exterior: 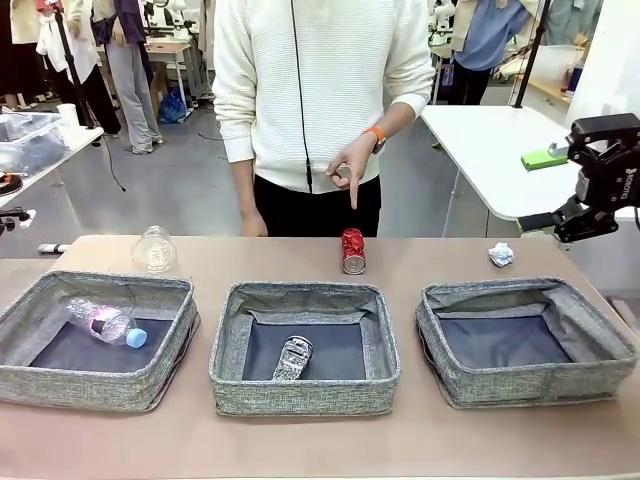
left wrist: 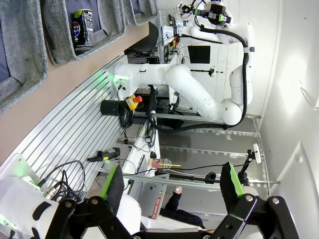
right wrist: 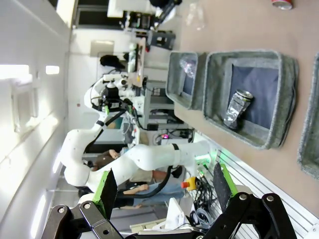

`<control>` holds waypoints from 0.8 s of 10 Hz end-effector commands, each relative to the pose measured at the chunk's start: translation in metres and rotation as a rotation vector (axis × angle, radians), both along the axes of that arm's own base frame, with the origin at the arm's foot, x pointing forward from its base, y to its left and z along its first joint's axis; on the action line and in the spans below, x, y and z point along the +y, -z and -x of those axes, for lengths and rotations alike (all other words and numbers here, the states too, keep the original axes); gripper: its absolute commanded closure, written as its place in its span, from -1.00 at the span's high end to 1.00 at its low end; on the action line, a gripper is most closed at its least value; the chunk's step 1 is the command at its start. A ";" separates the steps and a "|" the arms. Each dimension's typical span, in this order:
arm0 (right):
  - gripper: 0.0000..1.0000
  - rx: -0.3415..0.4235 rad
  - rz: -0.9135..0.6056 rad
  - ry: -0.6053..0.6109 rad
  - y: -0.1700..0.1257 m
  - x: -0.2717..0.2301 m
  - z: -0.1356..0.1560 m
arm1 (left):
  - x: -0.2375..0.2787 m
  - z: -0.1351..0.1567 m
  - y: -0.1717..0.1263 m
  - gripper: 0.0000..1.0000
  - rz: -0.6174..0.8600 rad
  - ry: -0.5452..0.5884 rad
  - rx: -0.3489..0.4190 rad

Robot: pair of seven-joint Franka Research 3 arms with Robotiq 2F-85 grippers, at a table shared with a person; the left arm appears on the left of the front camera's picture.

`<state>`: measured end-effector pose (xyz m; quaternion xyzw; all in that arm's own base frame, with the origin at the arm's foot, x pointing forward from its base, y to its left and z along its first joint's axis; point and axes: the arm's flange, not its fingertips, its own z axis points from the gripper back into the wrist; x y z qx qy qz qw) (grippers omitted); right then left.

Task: Sort the waste into the appropriate baskets.
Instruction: Pick up the waste item pointed out by the person.

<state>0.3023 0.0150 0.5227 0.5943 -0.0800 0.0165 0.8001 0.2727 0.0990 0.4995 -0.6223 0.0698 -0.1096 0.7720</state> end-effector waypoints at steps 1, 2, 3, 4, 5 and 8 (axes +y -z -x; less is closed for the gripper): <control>1.00 -0.025 -0.029 -0.002 -0.001 0.000 -0.002 | 0.000 0.000 -0.001 1.00 0.001 0.001 -0.002; 1.00 -0.025 -0.029 -0.002 -0.001 0.000 -0.002 | 0.000 0.000 -0.001 1.00 0.001 0.001 -0.002; 1.00 0.000 0.000 0.000 0.000 0.000 0.000 | 0.000 0.000 -0.001 1.00 0.001 0.001 -0.002; 1.00 0.099 0.306 0.123 -0.012 0.030 -0.014 | 0.000 0.000 -0.001 1.00 0.001 0.001 -0.002; 1.00 0.074 0.704 0.164 -0.032 0.083 -0.034 | 0.000 0.000 -0.001 1.00 0.001 0.001 -0.002; 1.00 0.110 1.629 0.322 -0.051 0.205 -0.103 | 0.000 0.000 -0.001 1.00 0.001 0.001 -0.002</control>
